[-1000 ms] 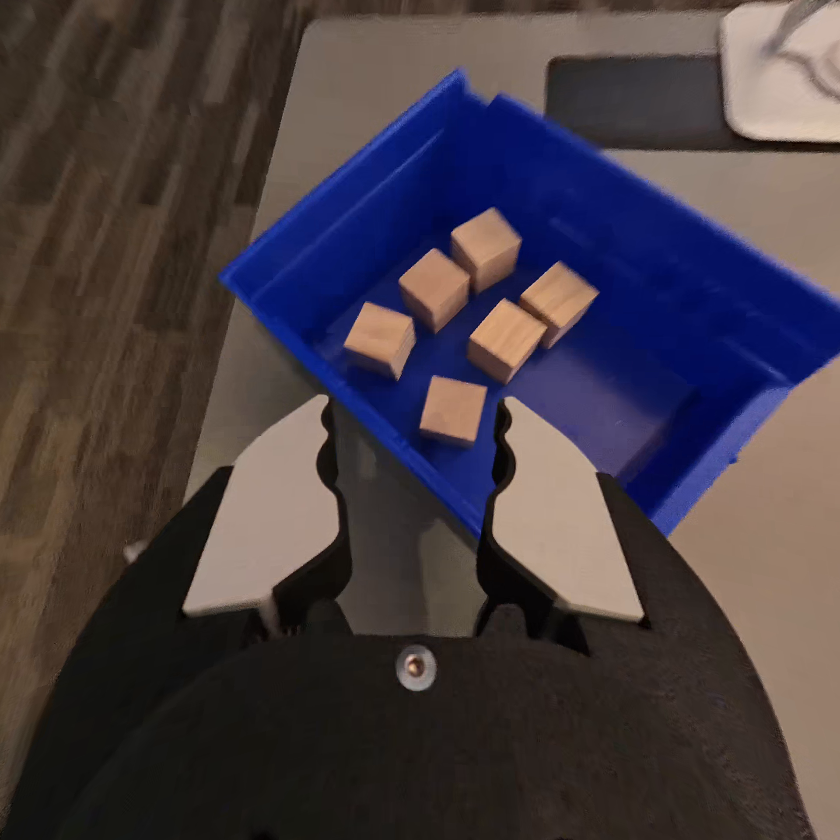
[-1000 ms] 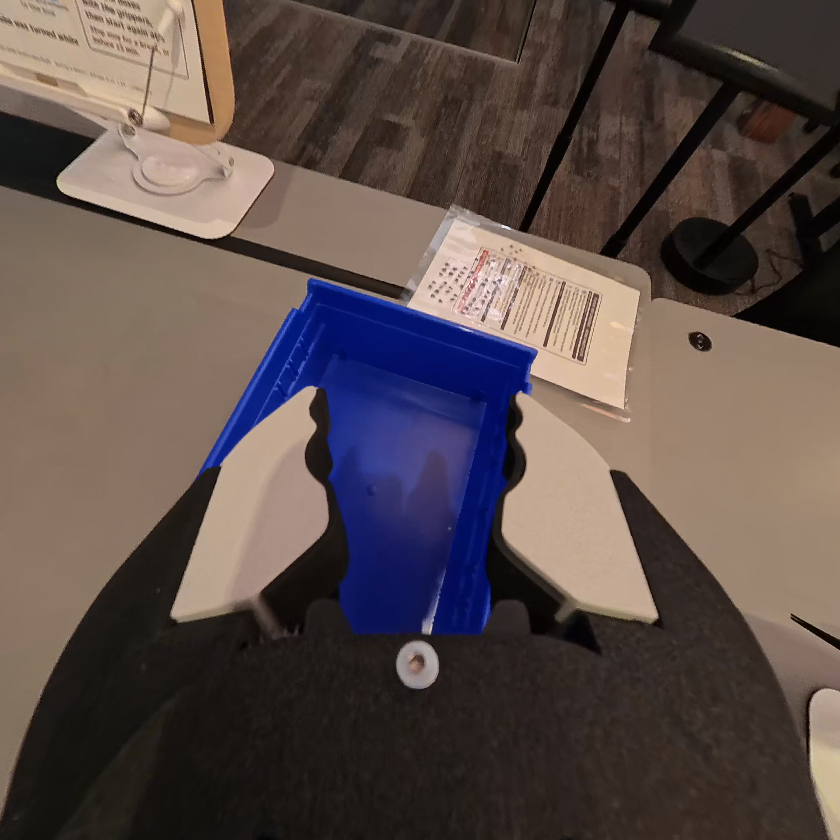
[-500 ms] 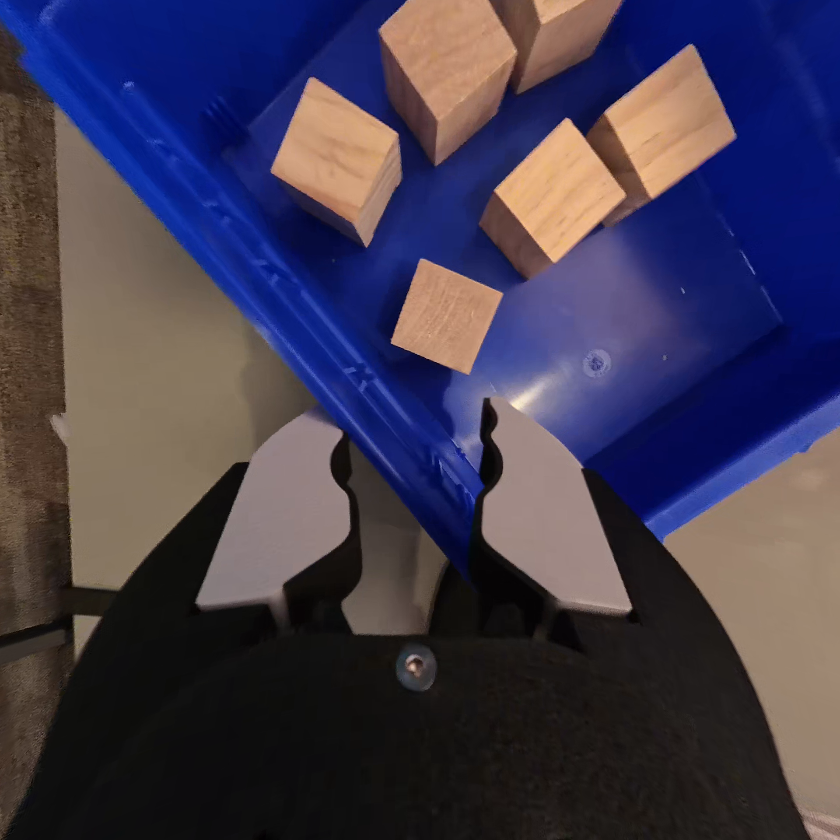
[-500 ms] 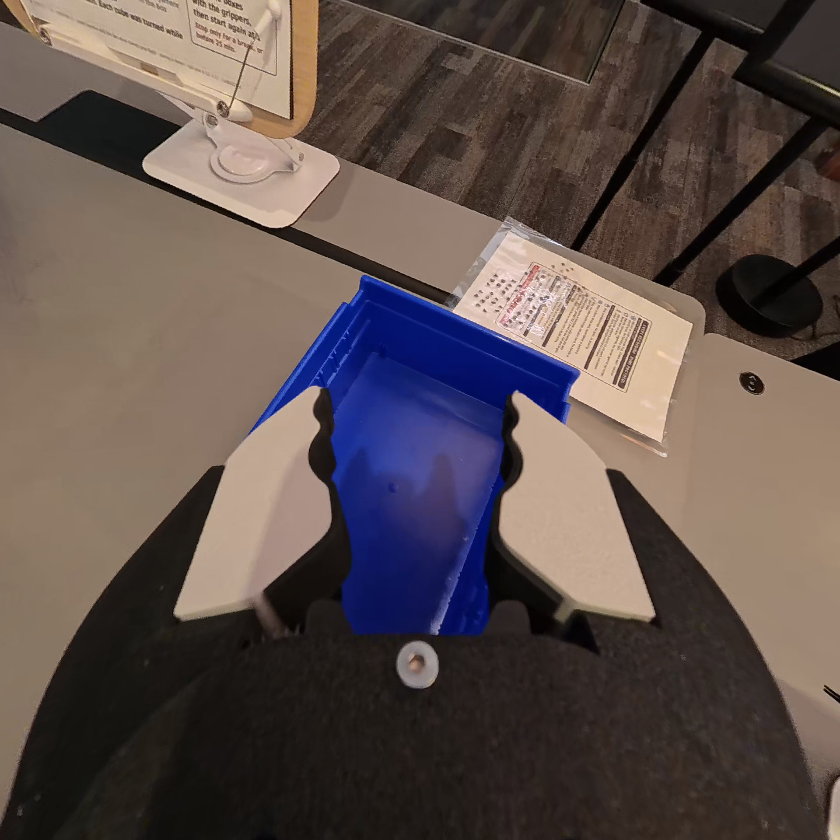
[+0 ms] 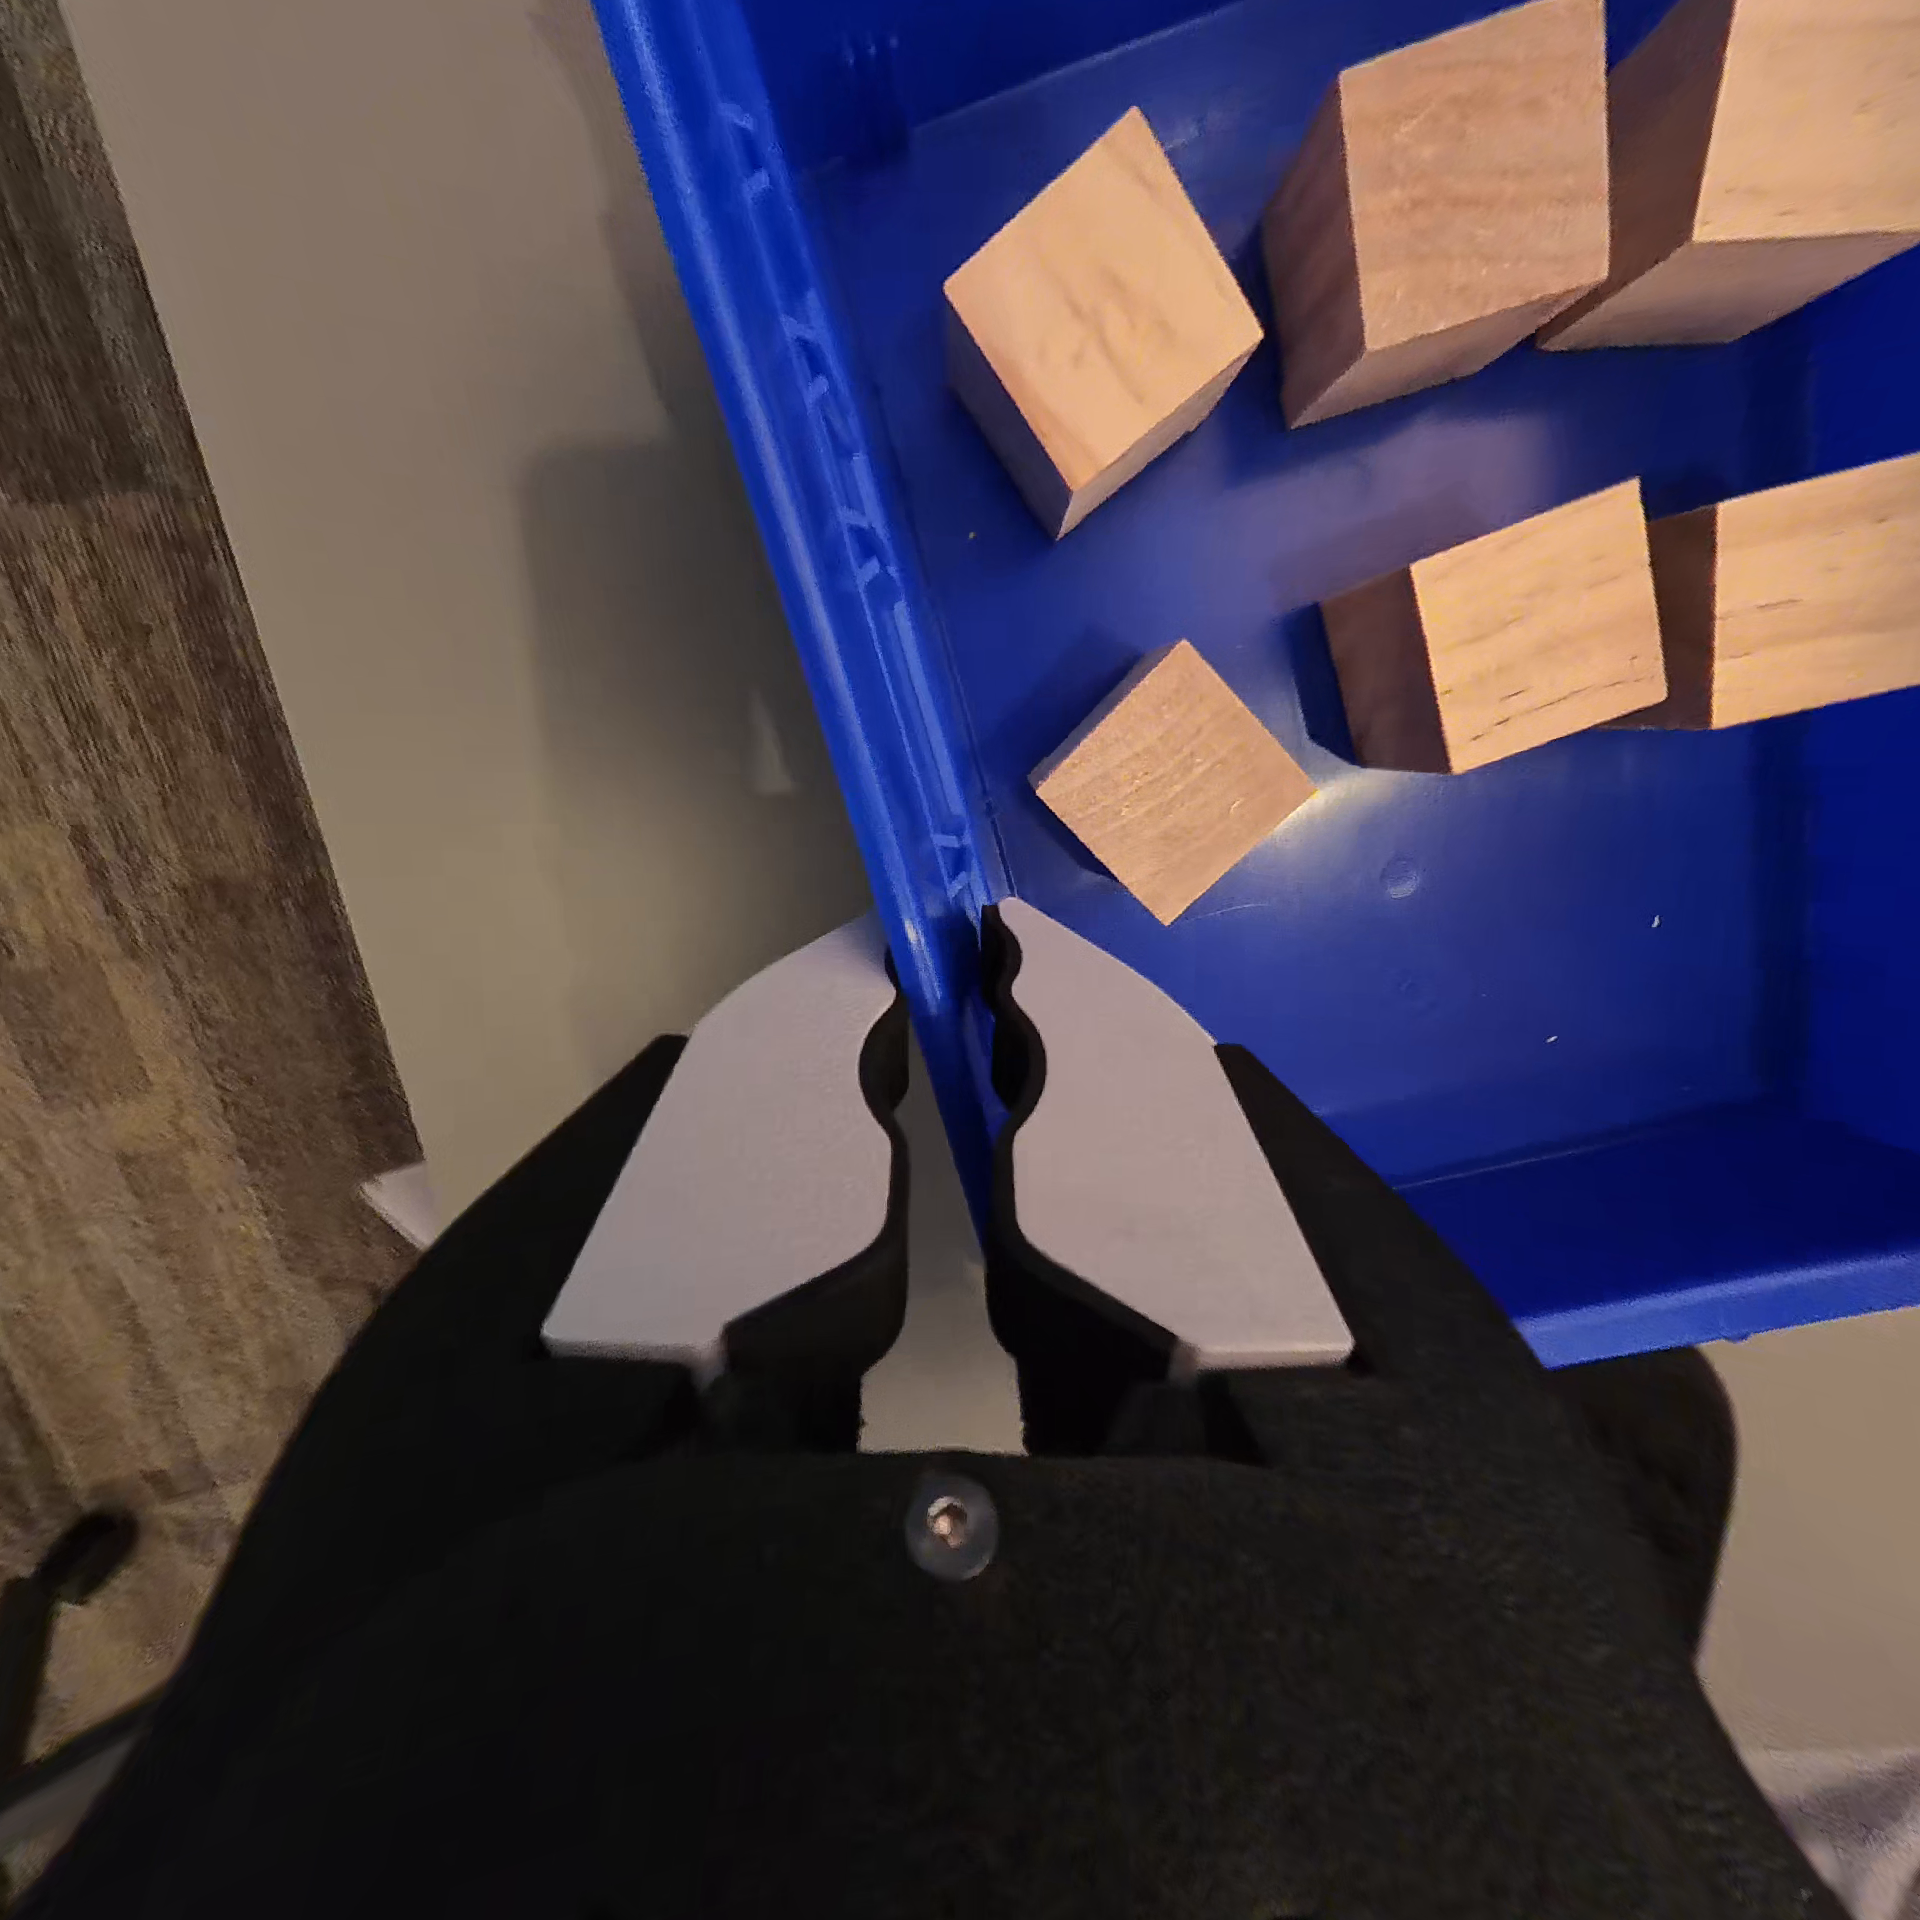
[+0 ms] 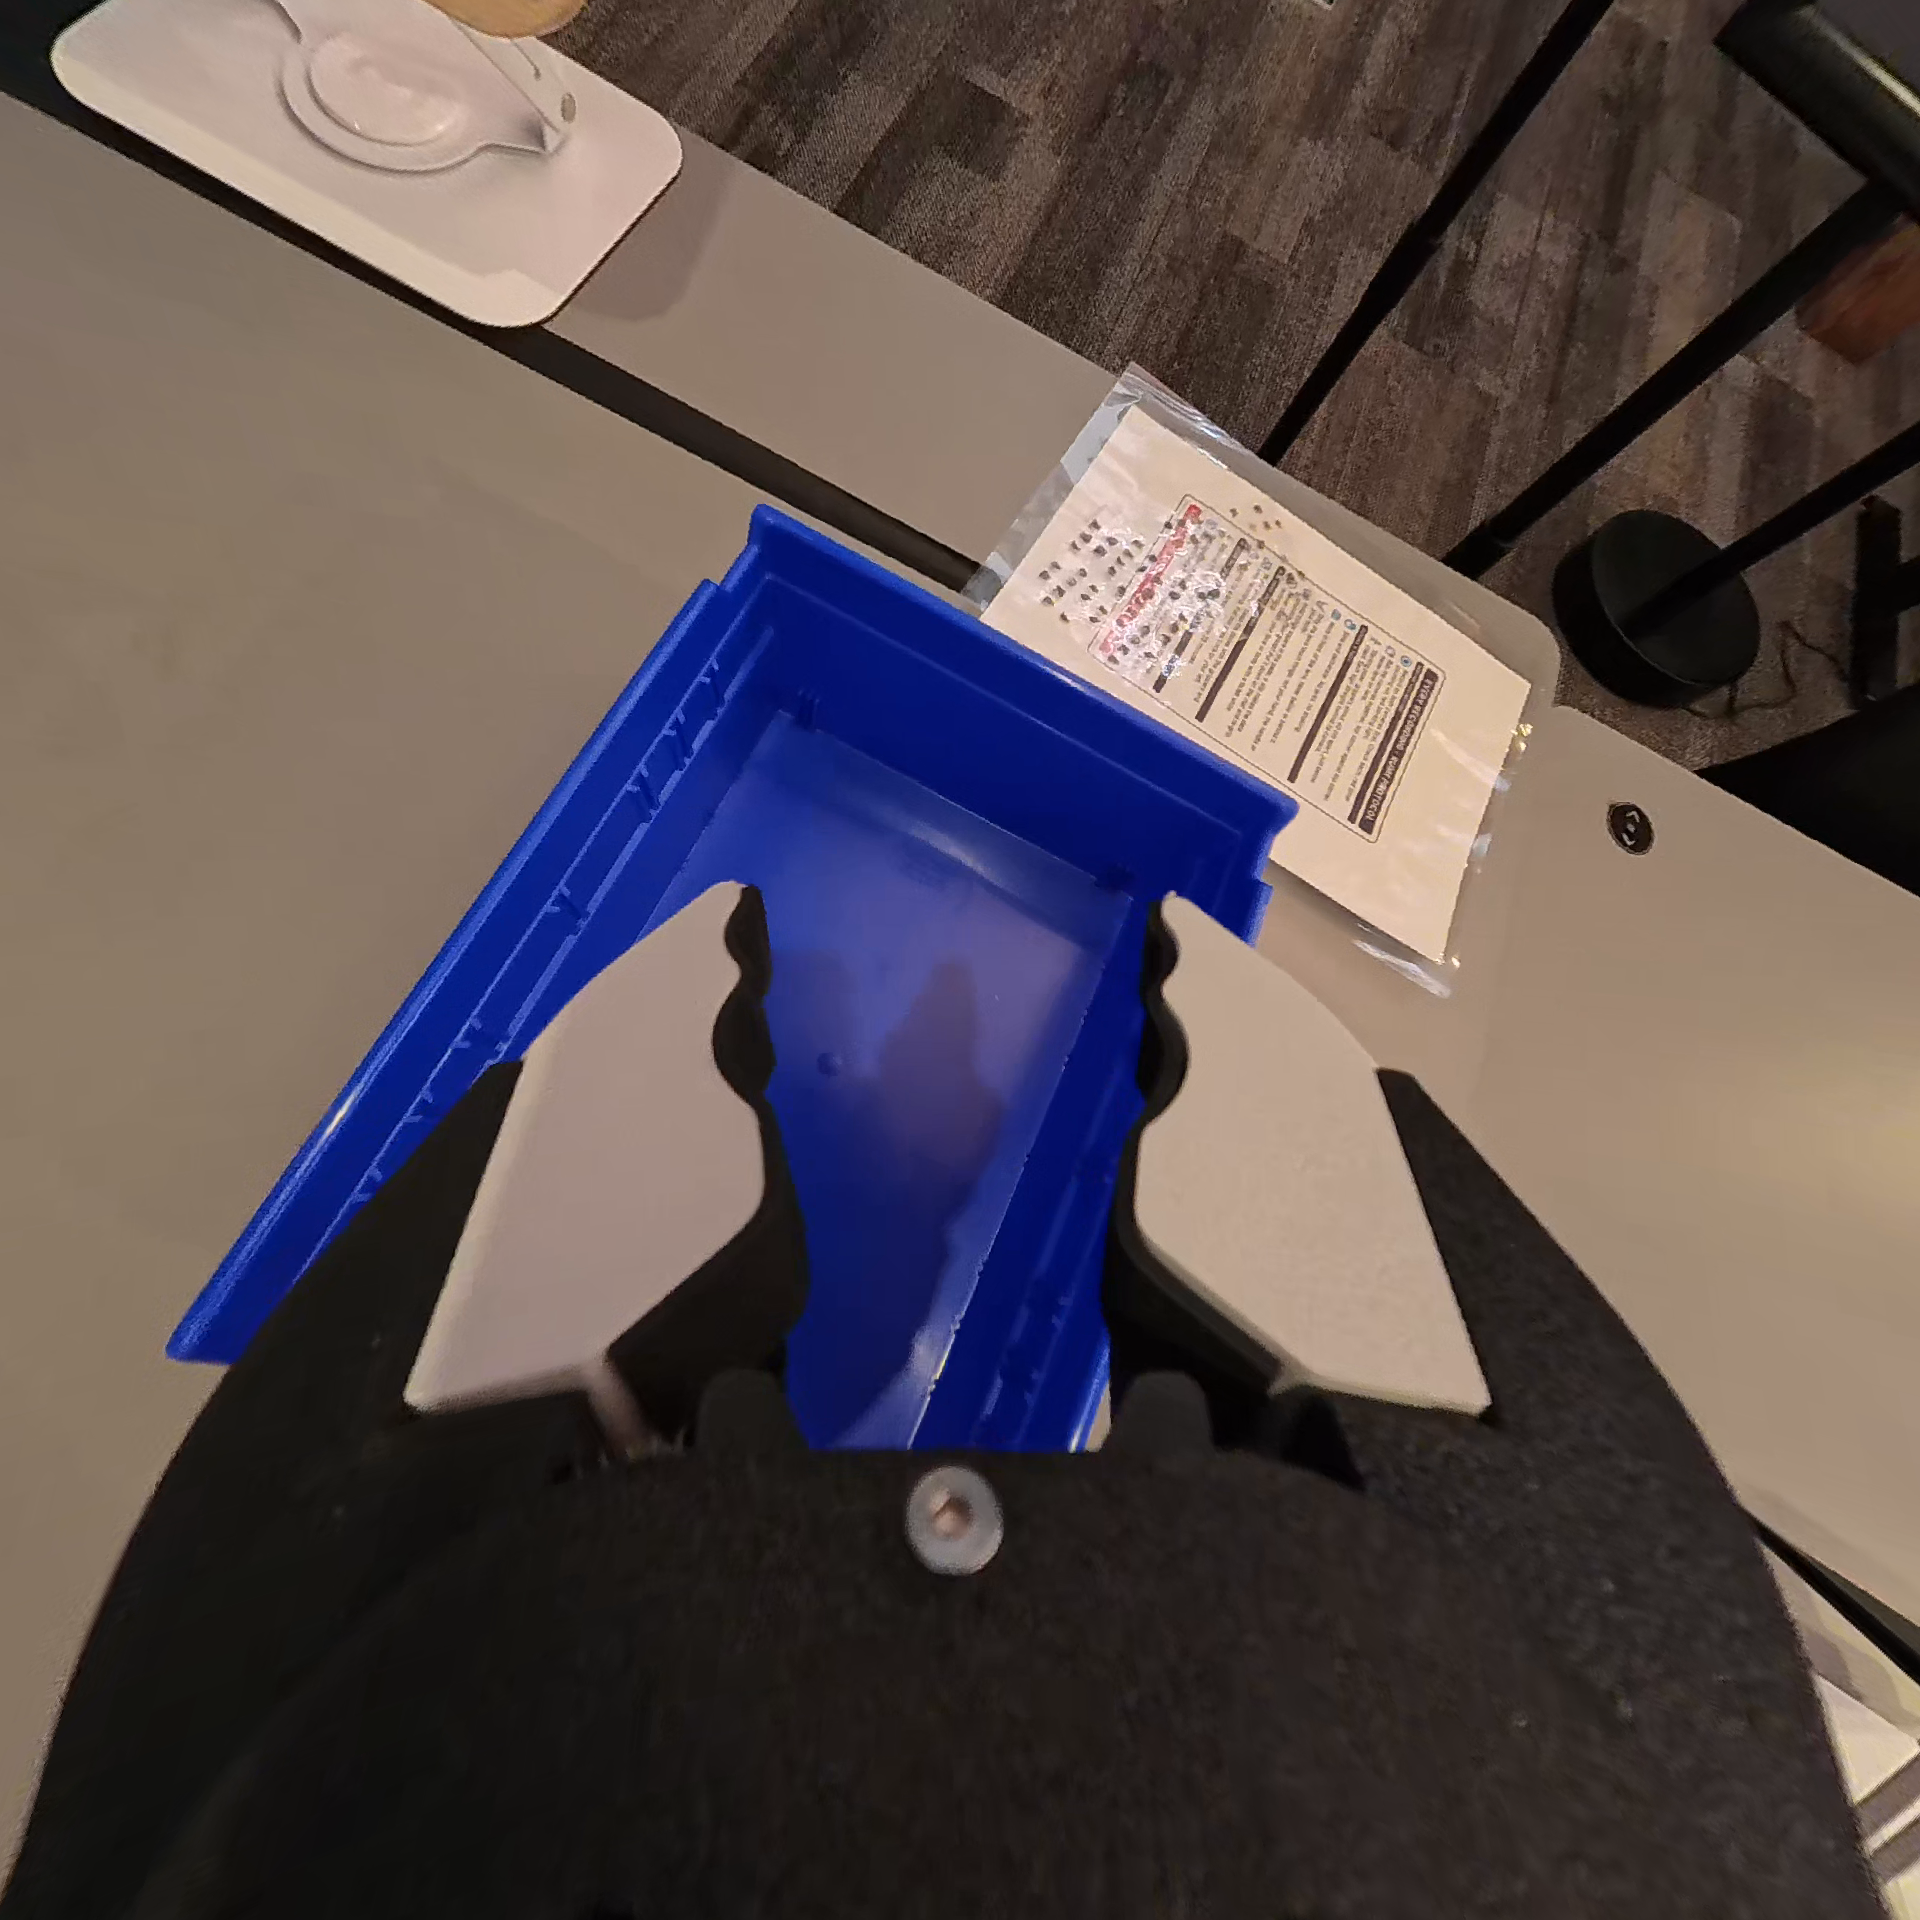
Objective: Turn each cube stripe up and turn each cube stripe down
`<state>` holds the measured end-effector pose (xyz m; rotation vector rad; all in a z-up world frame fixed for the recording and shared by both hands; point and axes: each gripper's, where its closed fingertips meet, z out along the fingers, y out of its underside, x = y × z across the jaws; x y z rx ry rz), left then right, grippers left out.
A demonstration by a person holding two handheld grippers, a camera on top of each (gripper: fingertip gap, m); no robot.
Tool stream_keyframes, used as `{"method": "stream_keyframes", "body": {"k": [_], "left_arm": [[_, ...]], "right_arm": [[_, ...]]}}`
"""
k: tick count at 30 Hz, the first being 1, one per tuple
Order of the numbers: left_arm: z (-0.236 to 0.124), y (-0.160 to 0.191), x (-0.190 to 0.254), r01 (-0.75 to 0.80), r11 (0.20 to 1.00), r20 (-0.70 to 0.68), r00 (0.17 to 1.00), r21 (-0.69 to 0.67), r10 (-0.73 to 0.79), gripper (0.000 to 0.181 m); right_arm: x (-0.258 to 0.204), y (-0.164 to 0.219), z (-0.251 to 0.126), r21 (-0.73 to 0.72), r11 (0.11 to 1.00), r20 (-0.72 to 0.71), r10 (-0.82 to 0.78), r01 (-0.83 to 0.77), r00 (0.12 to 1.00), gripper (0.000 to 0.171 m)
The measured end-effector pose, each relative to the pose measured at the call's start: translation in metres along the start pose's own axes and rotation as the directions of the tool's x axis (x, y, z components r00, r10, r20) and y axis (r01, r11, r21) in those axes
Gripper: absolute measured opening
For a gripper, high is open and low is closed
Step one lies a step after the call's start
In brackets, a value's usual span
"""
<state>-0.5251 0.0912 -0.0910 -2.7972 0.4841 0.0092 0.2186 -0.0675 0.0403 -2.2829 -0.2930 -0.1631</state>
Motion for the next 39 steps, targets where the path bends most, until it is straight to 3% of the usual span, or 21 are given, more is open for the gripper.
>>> {"method": "stream_keyframes", "body": {"k": [9, 27, 28, 30, 35, 39], "left_arm": [[0.004, -0.013, -0.003, -0.102, 0.991, -0.11, 0.988, 0.088, 0.112, 0.009], [0.006, -0.017, 0.004, -0.152, 0.976, -0.101, 0.981, 0.154, 0.169, 0.01], [0.006, -0.019, 0.002, -0.173, 0.971, -0.078, 0.979, 0.166, 0.188, 0.013], [-0.004, -0.032, -0.008, -0.204, 0.946, 0.019, 0.978, 0.251, 0.205, 0.041], [-0.064, -0.064, 0.019, -0.256, 0.825, -0.036, 0.948, 0.504, 0.316, 0.075], [-0.077, -0.065, 0.052, -0.453, 0.757, 0.034, 0.867, 0.472, 0.498, 0.075]], "right_arm": [[0.003, -0.013, -0.003, 0.06, 0.998, -0.035, -0.003, 0.005, 0.999, 0.062], [0.005, 0.002, 0.016, -0.049, 0.999, -0.055, -0.025, 0.022, 0.998, 0.062], [0.005, 0.002, 0.016, -0.048, 0.999, -0.054, -0.025, 0.022, 0.998, 0.062], [0.004, 0.001, 0.016, -0.044, 0.999, -0.052, -0.025, 0.023, 0.998, 0.062], [0.007, 0.001, 0.017, -0.046, 0.999, -0.061, -0.024, 0.022, 0.998, 0.062], [0.009, 0.003, 0.021, -0.063, 0.998, -0.072, -0.028, 0.023, 0.997, 0.062]]}}
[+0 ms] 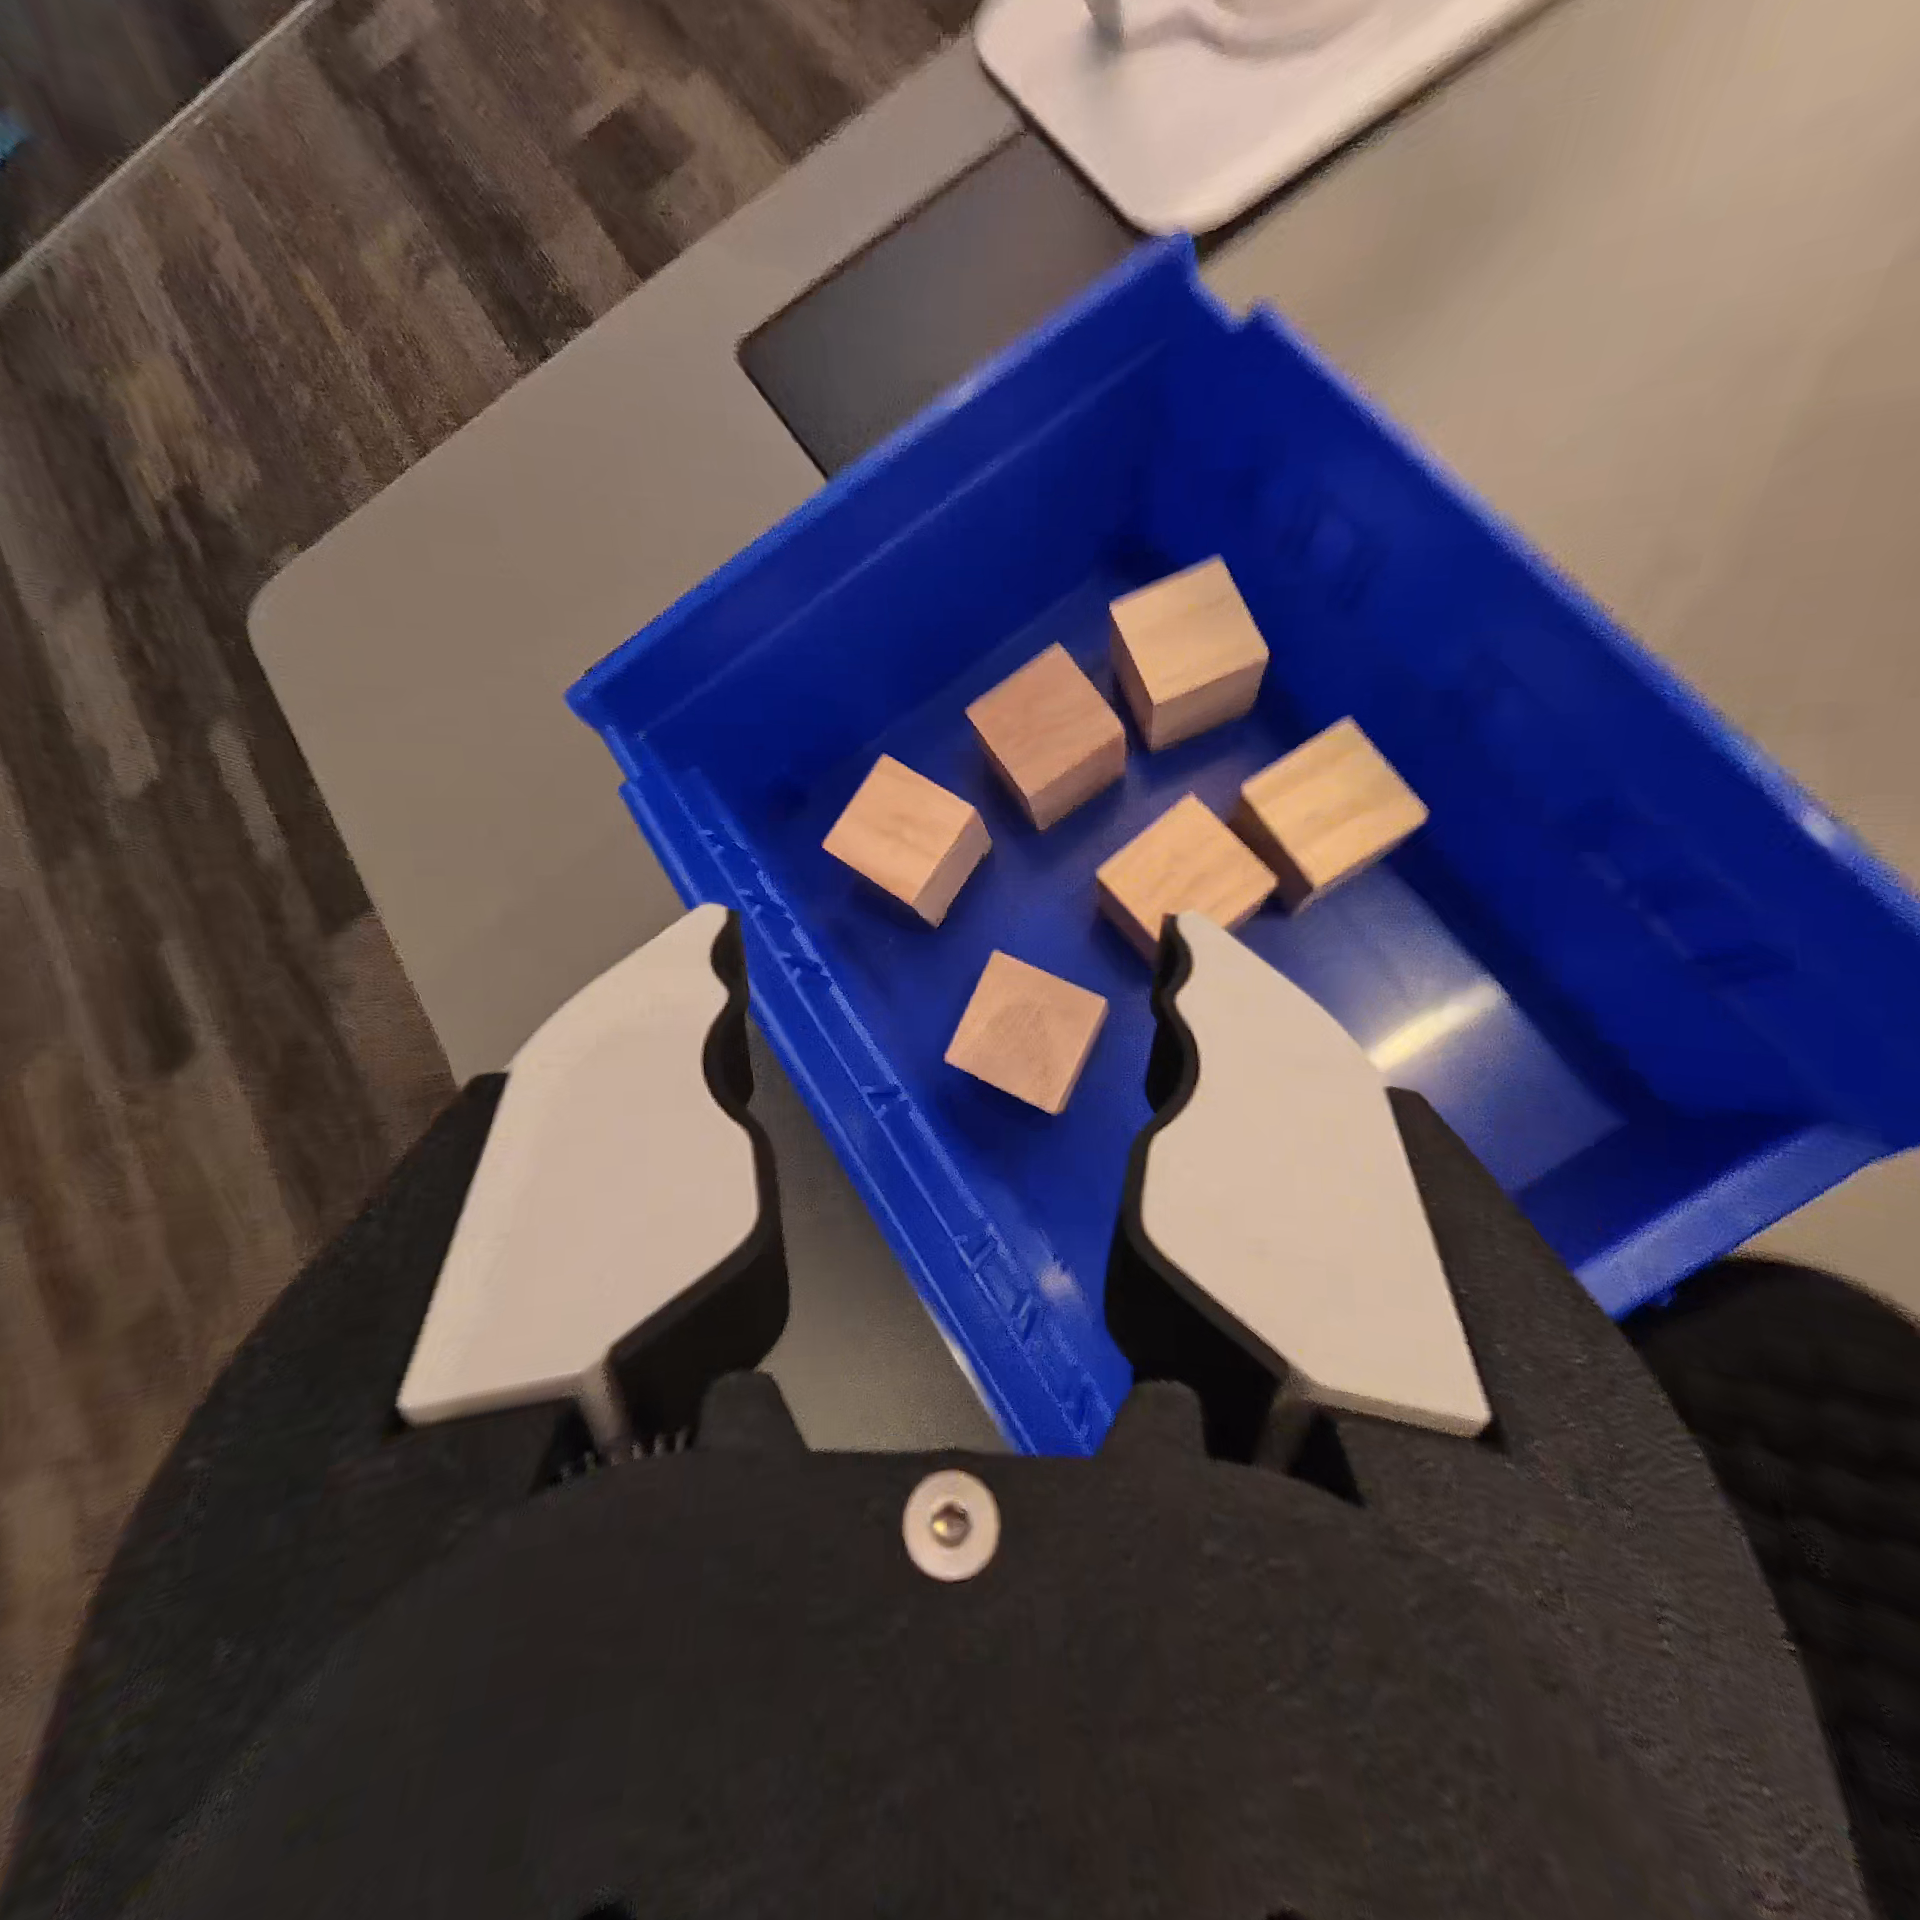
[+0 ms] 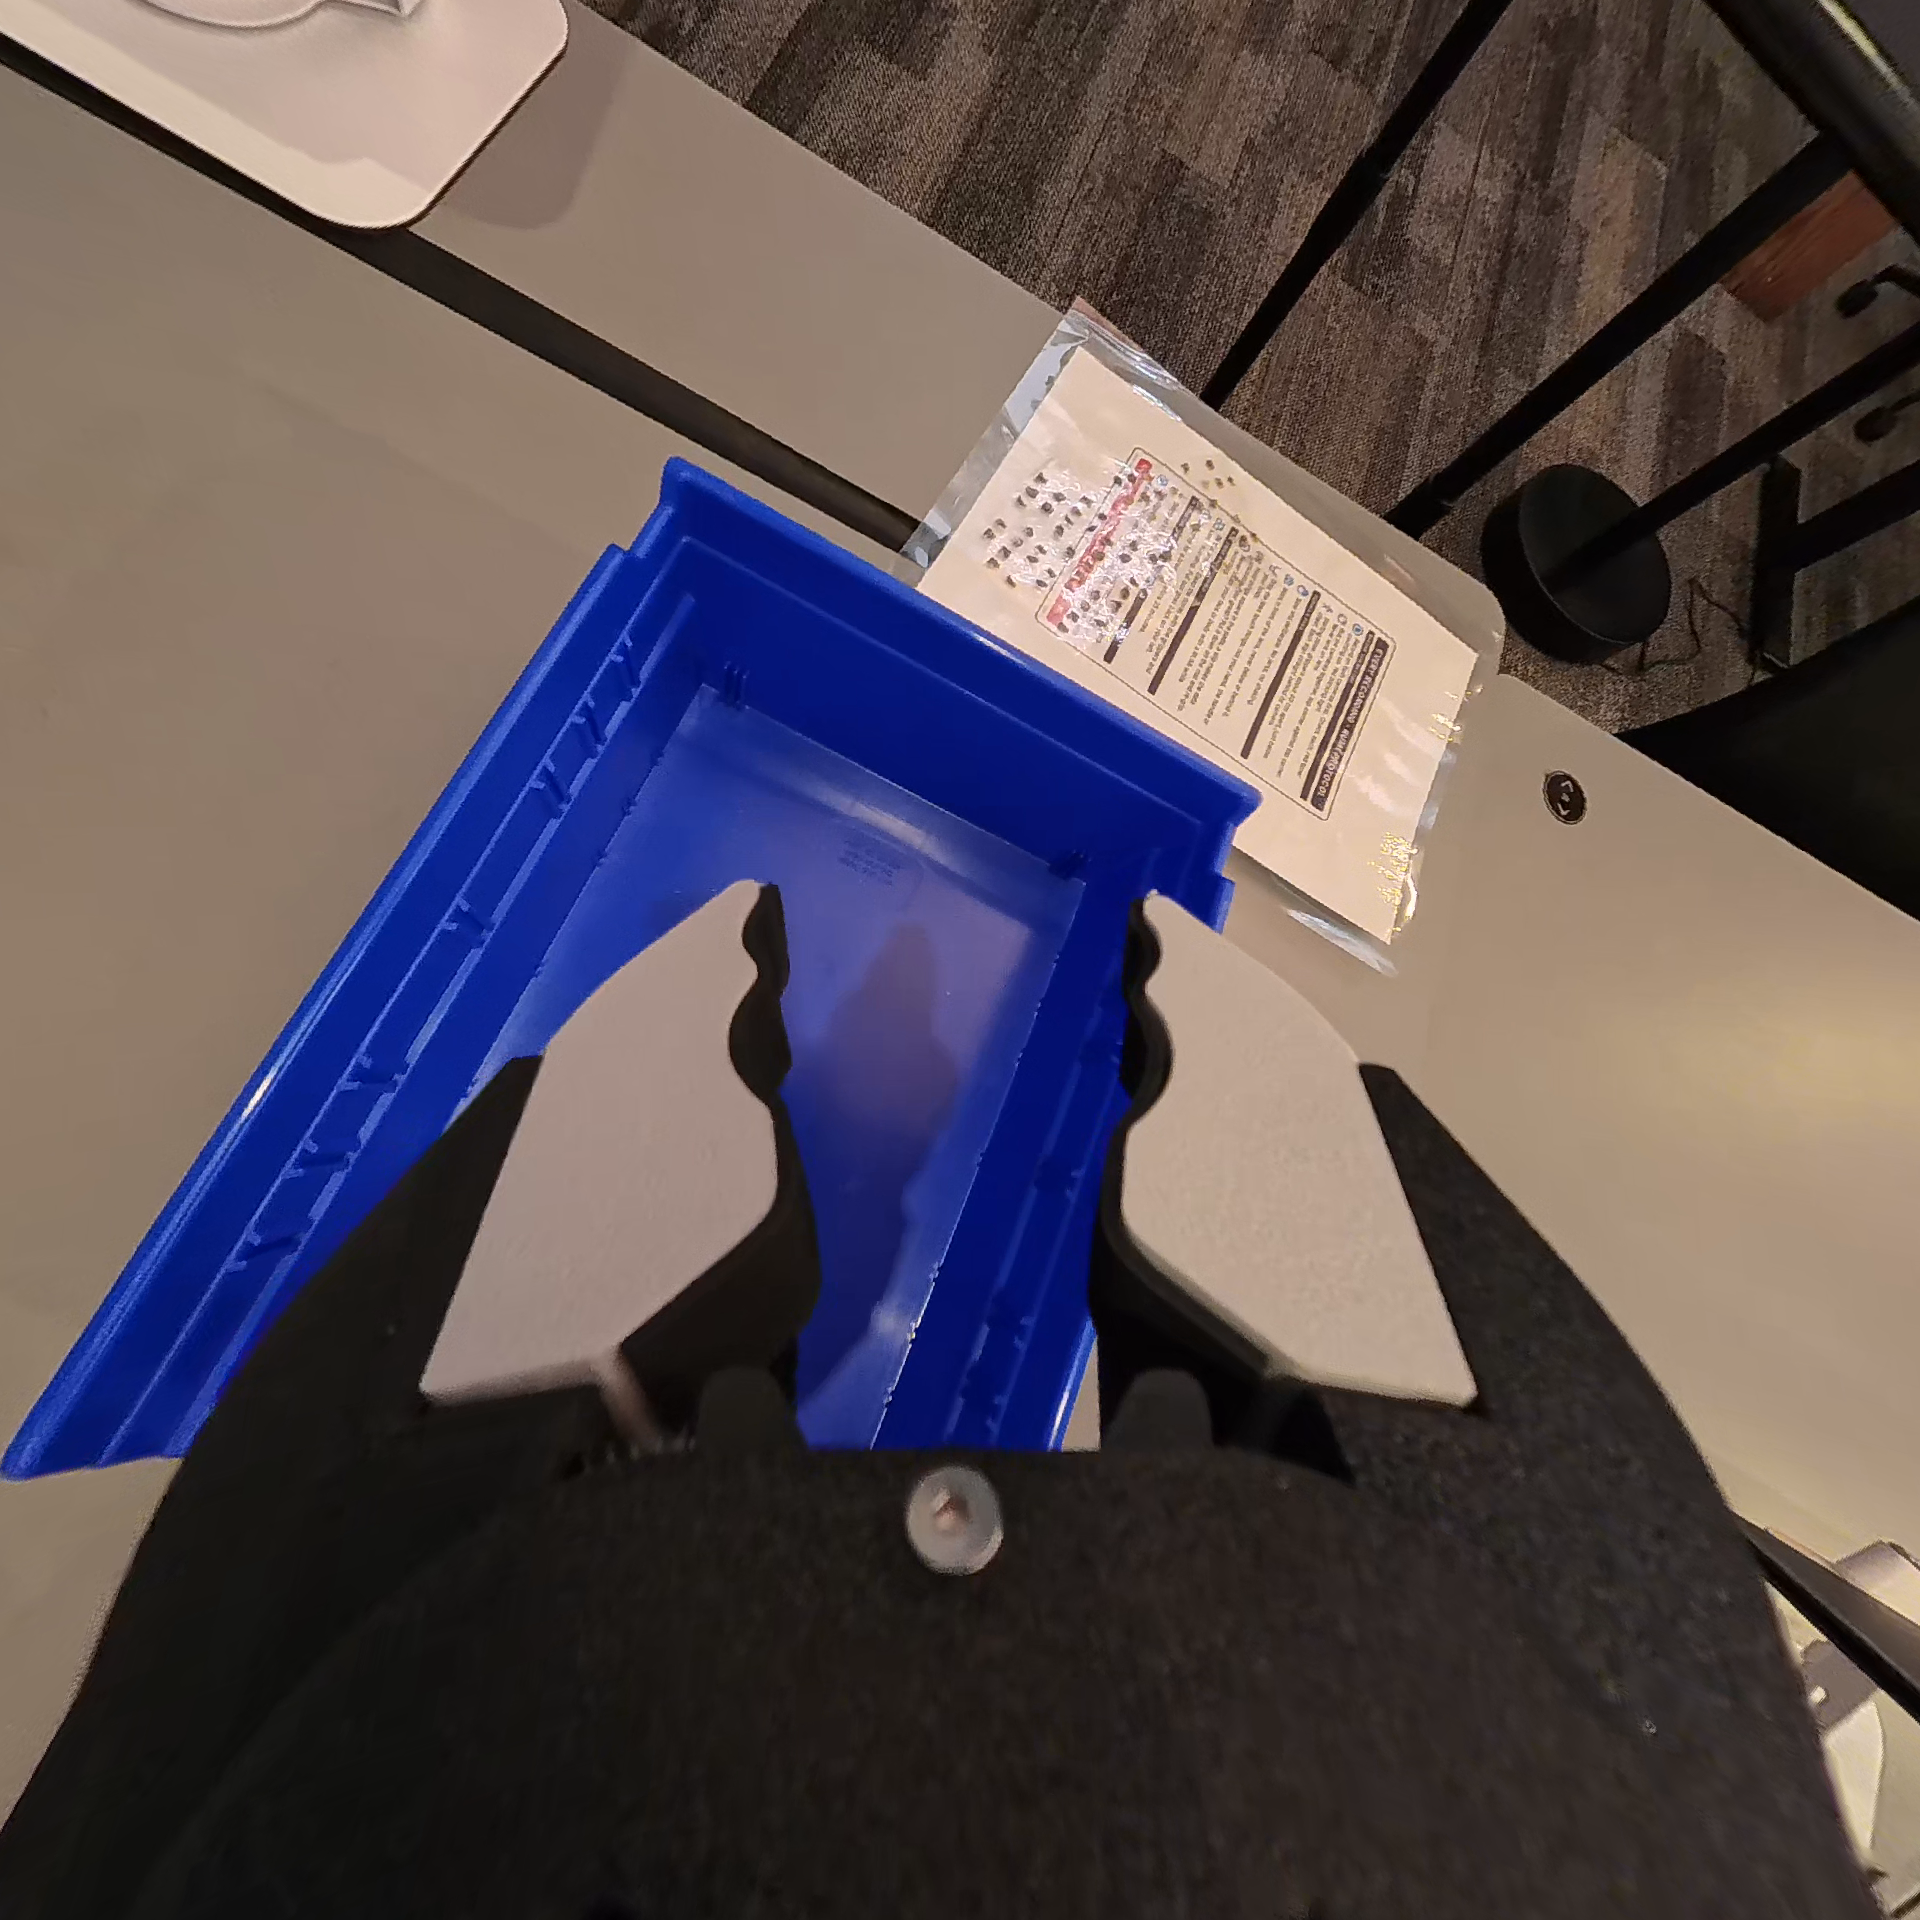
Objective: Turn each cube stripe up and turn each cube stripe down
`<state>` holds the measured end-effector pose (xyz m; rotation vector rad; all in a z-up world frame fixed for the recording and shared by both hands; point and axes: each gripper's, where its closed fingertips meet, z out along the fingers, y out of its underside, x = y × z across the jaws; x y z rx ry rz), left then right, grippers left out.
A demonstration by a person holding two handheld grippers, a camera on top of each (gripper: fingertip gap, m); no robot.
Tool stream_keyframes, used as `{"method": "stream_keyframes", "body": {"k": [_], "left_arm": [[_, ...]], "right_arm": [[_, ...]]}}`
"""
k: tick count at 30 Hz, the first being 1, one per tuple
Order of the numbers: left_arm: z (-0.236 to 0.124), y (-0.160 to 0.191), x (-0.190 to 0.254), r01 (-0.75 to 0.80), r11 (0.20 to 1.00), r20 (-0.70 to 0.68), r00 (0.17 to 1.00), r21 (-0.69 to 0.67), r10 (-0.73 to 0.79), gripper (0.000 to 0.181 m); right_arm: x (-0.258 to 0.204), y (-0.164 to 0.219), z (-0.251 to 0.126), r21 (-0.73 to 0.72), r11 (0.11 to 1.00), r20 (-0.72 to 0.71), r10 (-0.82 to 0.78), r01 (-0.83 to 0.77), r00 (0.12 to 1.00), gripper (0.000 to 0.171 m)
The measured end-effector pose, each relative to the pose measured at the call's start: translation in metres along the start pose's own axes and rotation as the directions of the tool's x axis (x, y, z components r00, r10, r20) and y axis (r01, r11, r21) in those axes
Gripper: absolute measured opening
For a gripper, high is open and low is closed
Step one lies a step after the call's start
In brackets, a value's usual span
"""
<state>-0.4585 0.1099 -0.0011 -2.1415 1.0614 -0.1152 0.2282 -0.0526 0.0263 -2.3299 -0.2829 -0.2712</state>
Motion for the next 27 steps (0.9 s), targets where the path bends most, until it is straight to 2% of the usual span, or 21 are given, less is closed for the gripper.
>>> {"method": "stream_keyframes", "body": {"k": [3, 6, 11, 19, 27], "left_arm": [[0.015, 0.013, 0.021, -0.229, 0.963, -0.01, 0.973, -0.144, 0.23, 0.07], [0.036, 0.04, 0.033, -0.366, 0.885, -0.064, 0.929, -0.289, 0.364, 0.063], [0.063, 0.07, 0.034, -0.384, 0.817, -0.146, 0.923, -0.43, 0.357, 0.065], [0.081, 0.08, 0.03, -0.352, 0.79, -0.223, 0.935, -0.502, 0.275, 0.057], [0.084, 0.09, 0.029, -0.409, 0.692, -0.271, 0.913, -0.595, 0.305, 0.054]], "right_arm": [[-0.001, 0.001, 0.002, -0.016, 1.0, -0.01, -0.011, 0.011, 1.0, 0.062], [-0.005, 0.0, 0.005, -0.025, 0.999, -0.01, -0.028, 0.028, 1.0, 0.062], [-0.013, 0.0, 0.01, -0.05, 0.996, -0.009, -0.074, 0.074, 0.997, 0.062], [-0.021, 0.003, 0.02, -0.107, 0.984, -0.009, -0.144, 0.142, 0.99, 0.062], [-0.027, 0.006, 0.028, -0.14, 0.976, 0.006, -0.169, 0.169, 0.986, 0.062]]}}
